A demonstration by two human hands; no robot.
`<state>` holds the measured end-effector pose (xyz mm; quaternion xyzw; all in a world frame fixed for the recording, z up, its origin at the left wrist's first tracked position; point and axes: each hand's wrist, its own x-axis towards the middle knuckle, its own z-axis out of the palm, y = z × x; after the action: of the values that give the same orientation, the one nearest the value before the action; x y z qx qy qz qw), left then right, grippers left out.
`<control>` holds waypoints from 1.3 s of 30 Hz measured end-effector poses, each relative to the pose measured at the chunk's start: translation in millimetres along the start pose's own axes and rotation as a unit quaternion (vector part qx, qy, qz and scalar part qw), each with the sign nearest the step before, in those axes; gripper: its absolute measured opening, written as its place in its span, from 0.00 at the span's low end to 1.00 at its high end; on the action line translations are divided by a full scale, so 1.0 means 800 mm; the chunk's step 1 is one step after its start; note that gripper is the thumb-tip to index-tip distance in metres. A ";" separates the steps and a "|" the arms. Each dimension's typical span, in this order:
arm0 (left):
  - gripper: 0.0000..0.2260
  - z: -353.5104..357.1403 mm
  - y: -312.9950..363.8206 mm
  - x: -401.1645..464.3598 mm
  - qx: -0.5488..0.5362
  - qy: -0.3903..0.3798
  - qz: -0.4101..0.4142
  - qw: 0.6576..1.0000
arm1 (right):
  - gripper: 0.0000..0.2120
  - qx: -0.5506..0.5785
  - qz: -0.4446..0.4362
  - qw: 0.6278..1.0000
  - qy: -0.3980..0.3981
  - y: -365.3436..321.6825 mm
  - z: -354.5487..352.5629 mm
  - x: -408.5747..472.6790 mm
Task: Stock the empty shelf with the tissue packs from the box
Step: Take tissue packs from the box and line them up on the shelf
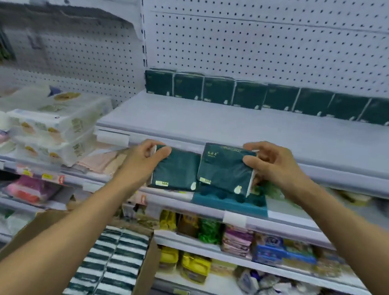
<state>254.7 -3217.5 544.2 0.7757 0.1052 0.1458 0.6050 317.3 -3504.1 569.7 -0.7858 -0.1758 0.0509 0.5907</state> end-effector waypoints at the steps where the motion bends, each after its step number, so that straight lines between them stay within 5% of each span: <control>1: 0.08 0.019 0.015 0.004 -0.012 -0.002 0.000 1.000 | 0.11 -0.003 -0.007 1.000 0.011 -0.004 -0.025 0.001; 12: 0.07 0.168 0.114 0.078 0.000 0.001 0.044 0.999 | 0.12 -0.091 -0.101 0.973 0.185 0.009 -0.210 0.061; 19: 0.09 0.218 0.116 0.174 -0.021 -0.026 0.003 0.999 | 0.15 -0.252 -0.122 0.937 0.208 0.081 -0.252 0.146; 35: 0.25 0.256 0.086 0.362 0.011 -0.088 -0.033 0.996 | 0.19 -0.336 -0.104 0.919 0.180 0.108 -0.265 0.353; 39: 0.23 0.264 0.083 0.373 -0.004 -0.083 -0.038 0.996 | 0.19 -0.399 -0.136 0.881 0.214 0.112 -0.263 0.366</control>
<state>607.8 -3324.5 590.3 0.7780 0.0837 0.0581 0.6199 670.5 -3618.4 584.4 -0.9151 -0.1562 -0.2736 0.2518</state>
